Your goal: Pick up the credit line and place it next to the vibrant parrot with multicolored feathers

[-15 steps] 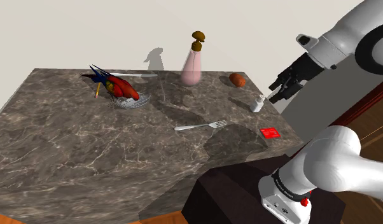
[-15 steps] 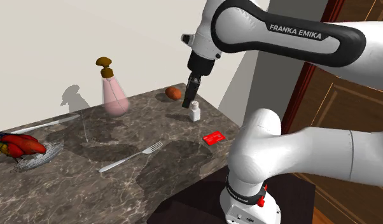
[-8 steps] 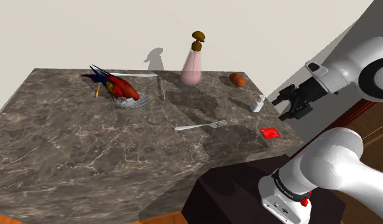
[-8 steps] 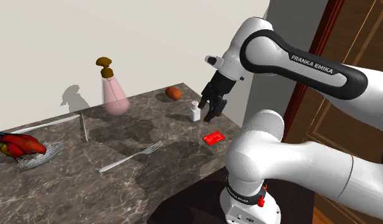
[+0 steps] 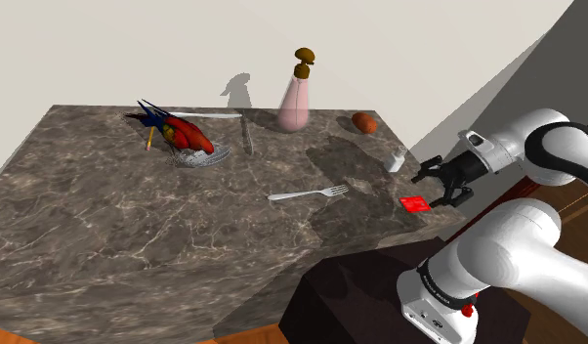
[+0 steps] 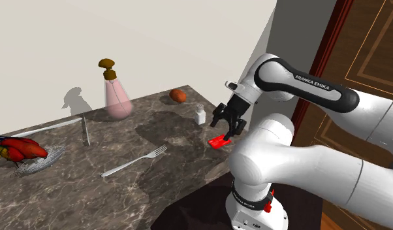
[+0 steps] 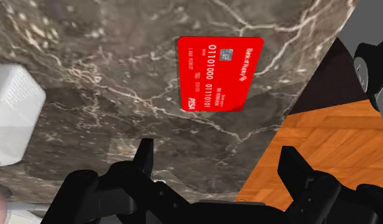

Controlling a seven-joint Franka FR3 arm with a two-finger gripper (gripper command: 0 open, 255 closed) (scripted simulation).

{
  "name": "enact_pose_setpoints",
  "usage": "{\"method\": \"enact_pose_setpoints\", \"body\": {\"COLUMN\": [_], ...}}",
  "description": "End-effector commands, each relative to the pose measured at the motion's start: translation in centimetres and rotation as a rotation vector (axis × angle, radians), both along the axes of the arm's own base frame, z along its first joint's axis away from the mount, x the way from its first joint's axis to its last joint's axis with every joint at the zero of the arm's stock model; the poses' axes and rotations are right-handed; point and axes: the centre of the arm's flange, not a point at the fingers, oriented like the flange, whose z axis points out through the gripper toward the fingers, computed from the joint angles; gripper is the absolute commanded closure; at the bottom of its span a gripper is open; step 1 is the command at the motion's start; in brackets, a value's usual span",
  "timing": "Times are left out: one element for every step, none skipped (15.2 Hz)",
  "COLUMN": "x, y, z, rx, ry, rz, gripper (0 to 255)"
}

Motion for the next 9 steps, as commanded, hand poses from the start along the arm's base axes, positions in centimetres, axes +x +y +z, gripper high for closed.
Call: {"method": "enact_pose_setpoints", "body": {"x": [-0.1, 0.0, 0.2, 0.3, 0.5, 0.6, 0.8, 1.0, 1.0], "y": [-0.9, -0.6, -0.3, 0.0, 0.3, 0.6, 0.9, 1.4, 1.4], "z": [-1.5, -1.9, -2.3, -2.7, -3.1, -3.5, -3.9, -4.6, -4.6], "rx": [0.014, 0.014, 0.014, 0.014, 0.014, 0.014, 0.014, 0.014, 0.014], "ry": [-0.023, -0.023, -0.023, -0.023, -0.023, -0.023, -0.023, -0.023, -0.023], "rz": [0.044, 0.044, 0.044, 0.044, 0.044, 0.044, 0.044, 0.044, 0.044], "gripper": [0, 0, 0, 0, 0, 0, 0, 0, 0]}}
